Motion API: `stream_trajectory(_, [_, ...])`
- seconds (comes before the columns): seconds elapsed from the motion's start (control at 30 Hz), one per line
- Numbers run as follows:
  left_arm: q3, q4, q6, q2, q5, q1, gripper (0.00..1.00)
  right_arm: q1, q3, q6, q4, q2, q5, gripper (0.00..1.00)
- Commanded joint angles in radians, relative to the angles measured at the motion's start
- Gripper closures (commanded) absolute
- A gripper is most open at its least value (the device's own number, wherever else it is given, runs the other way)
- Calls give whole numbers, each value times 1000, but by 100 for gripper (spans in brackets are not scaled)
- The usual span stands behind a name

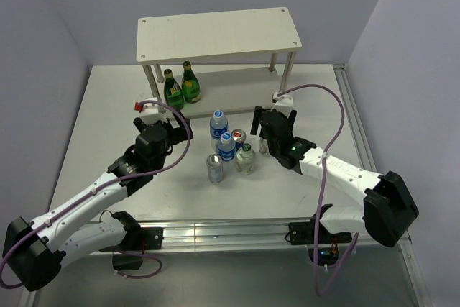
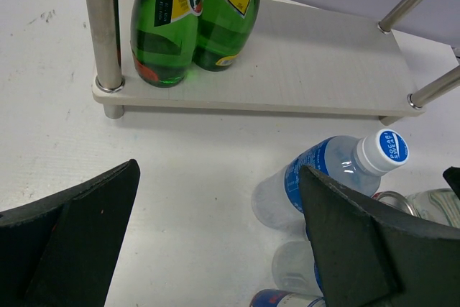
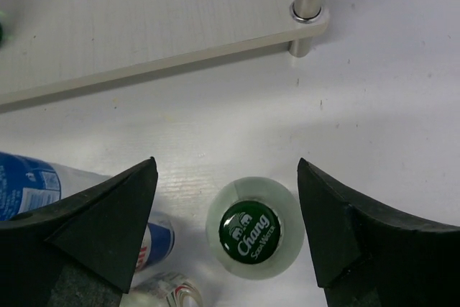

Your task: Place and organize the beverage onto the shelf

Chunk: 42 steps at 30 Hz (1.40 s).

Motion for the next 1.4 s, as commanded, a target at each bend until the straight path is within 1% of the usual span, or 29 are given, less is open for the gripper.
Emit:
stream_trajectory(0.0, [-7,44,-5,-5,-8,-3,1,-21,-15,10,91,11,47,16])
stream_trajectory(0.03, [-7,42,-6,-5,-9,-5,1,-23,-17,13,92,12,51,16])
stream_trajectory(0.07, [-10,41,-8,-5,-11,-3,1,-23,-20,15,94,14,52,20])
stream_trajectory(0.1, [-10,41,-8,-5,-11,-3,1,-23,-23,19,94,12,58,22])
stream_trajectory(0.13, [-11,41,-9,-4,-11,-3,1,-23,-26,22,94,11,60,25])
stream_trajectory(0.17, [-13,41,-9,-4,-11,-5,1,-24,-26,27,91,8,61,30])
stream_trajectory(0.47, [-8,27,-19,10,-20,-3,1,-26,-57,61,74,11,71,33])
stream_trajectory(0.5, [-10,29,-19,7,-20,-3,1,-24,-63,62,75,12,72,34])
stream_trajectory(0.53, [-13,30,-20,3,-20,-3,1,-24,-64,64,80,12,74,37])
stream_trajectory(0.6, [-24,35,-22,-1,-20,-3,1,-26,-64,64,85,17,74,45])
stream_trajectory(0.63, [-27,38,-22,-4,-18,-3,1,-26,-63,62,85,18,77,51])
stream_trajectory(0.67, [-30,36,-23,-2,-20,-3,1,-24,-60,64,85,23,78,65])
stream_trajectory(0.7, [-30,36,-23,-1,-21,-3,1,-26,-52,61,82,26,78,72])
stream_trajectory(0.73, [-30,33,-23,4,-26,-3,1,-26,-45,58,74,32,83,88])
stream_trajectory(0.77, [-31,33,-23,6,-28,-5,1,-24,-25,55,59,35,83,95])
stream_trajectory(0.8, [-33,35,-23,6,-29,-3,1,-24,-12,50,49,37,84,100])
stream_trajectory(0.93, [-41,50,-14,21,-38,-3,1,-24,64,27,-19,12,86,100])
stream_trajectory(1.03, [-44,59,-8,36,-54,-3,1,-24,175,-1,-105,-26,103,100])
stream_trajectory(1.07, [-44,61,-6,41,-55,-3,1,-24,243,-11,-125,-32,106,100])
stream_trajectory(1.13, [-44,67,-2,45,-60,-3,1,-23,326,-56,-187,-46,115,100])
stream_trajectory(1.17, [-42,67,-2,47,-61,-3,1,-24,419,-71,-229,-45,114,100])
stream_trajectory(1.2, [-41,67,-2,47,-64,-2,1,-24,472,-106,-251,-40,112,100])
stream_trajectory(1.23, [-39,68,-3,47,-63,-2,1,-24,527,-122,-277,-19,118,100])
stream_trajectory(1.27, [-39,70,-6,47,-57,3,1,-23,645,-136,-334,-5,118,100])
stream_trajectory(1.33, [-36,76,-8,45,-41,9,1,-24,766,-186,-385,50,121,100])
stream_trajectory(1.37, [-36,76,-9,47,-40,12,1,-24,885,-202,-429,67,121,100])
